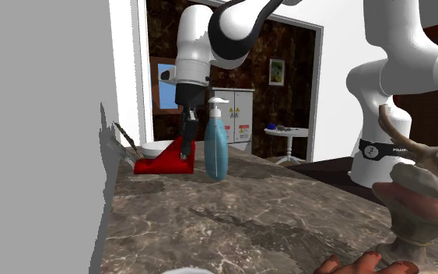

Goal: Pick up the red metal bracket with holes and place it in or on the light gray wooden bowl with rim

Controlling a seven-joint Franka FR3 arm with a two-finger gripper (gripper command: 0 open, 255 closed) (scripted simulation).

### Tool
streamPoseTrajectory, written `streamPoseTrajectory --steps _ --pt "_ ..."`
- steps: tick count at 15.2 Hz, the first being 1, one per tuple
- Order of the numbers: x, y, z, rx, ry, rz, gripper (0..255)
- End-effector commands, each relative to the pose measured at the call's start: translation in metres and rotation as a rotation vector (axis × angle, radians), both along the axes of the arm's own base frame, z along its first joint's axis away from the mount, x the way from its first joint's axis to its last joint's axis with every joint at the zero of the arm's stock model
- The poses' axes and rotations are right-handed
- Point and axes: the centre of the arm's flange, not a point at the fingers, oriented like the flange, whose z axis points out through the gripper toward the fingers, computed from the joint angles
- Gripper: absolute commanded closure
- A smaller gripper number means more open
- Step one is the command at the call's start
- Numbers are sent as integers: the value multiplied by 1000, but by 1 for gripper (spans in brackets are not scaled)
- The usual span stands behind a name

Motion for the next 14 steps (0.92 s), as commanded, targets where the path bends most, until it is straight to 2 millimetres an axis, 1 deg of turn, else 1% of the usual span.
streamPoseTrajectory --steps 1,14 --pt "-1 0 11 0 0 0 255" --pt "-1 0 80 0 0 0 255"
